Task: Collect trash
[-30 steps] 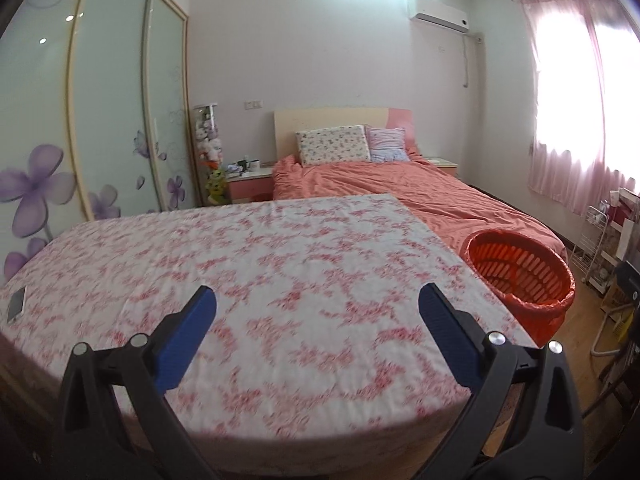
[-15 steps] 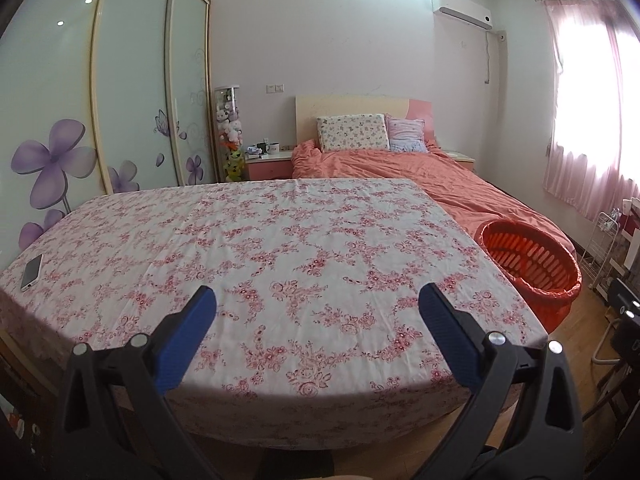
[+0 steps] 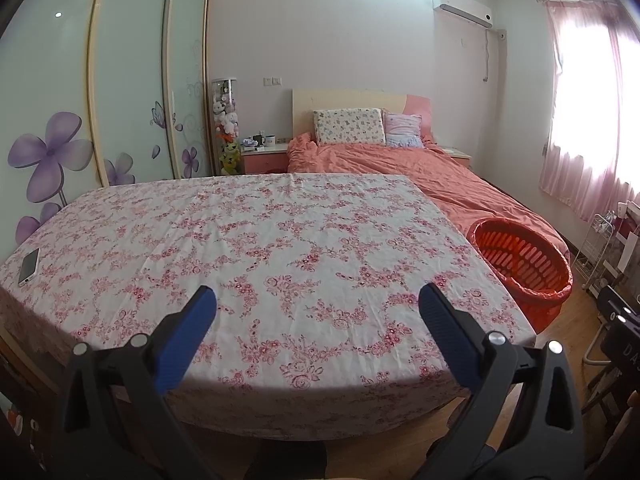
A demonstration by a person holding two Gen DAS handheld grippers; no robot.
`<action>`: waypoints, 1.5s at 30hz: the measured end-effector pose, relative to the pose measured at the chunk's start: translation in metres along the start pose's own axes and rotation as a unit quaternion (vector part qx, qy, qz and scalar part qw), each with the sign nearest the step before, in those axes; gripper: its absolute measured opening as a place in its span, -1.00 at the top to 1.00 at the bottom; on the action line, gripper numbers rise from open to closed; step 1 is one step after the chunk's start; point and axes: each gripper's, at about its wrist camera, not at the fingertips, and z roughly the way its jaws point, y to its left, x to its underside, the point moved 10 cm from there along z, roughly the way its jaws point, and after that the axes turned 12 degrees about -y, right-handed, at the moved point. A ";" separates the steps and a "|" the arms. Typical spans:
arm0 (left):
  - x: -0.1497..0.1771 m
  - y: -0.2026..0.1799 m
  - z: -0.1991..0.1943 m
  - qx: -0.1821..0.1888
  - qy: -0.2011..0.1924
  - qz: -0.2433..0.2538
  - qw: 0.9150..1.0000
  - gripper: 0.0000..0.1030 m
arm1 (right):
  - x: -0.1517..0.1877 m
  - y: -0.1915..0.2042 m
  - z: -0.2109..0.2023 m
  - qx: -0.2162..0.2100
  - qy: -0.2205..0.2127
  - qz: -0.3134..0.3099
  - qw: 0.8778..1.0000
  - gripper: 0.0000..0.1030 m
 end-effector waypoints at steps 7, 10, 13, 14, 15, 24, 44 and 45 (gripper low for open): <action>-0.001 -0.002 -0.002 0.006 0.004 -0.006 1.000 -0.92 | 0.000 0.001 0.001 -0.004 0.003 0.001 1.000 -0.96; -0.002 -0.003 -0.003 0.007 0.001 -0.007 1.000 -0.92 | 0.000 0.001 0.000 -0.005 0.002 0.002 1.000 -0.96; -0.004 -0.002 -0.004 0.008 0.000 -0.006 1.000 -0.92 | -0.001 0.000 -0.002 -0.004 -0.002 0.001 1.000 -0.96; -0.004 -0.003 -0.004 0.008 -0.001 -0.005 1.000 -0.92 | -0.001 0.000 -0.002 -0.004 -0.002 0.001 1.000 -0.96; -0.005 -0.003 -0.004 0.008 -0.001 -0.004 1.000 -0.92 | -0.001 0.001 -0.001 -0.004 -0.001 0.001 1.000 -0.96; -0.009 -0.006 -0.005 0.006 -0.005 0.004 1.000 -0.92 | -0.002 0.002 -0.002 -0.006 -0.001 0.000 1.000 -0.96; -0.009 -0.005 -0.004 0.005 -0.005 0.005 1.000 -0.92 | -0.005 0.002 0.002 -0.007 0.004 -0.003 1.000 -0.96; -0.009 -0.005 -0.003 0.005 -0.005 0.005 1.000 -0.92 | -0.005 0.001 0.002 -0.007 0.004 -0.002 1.000 -0.96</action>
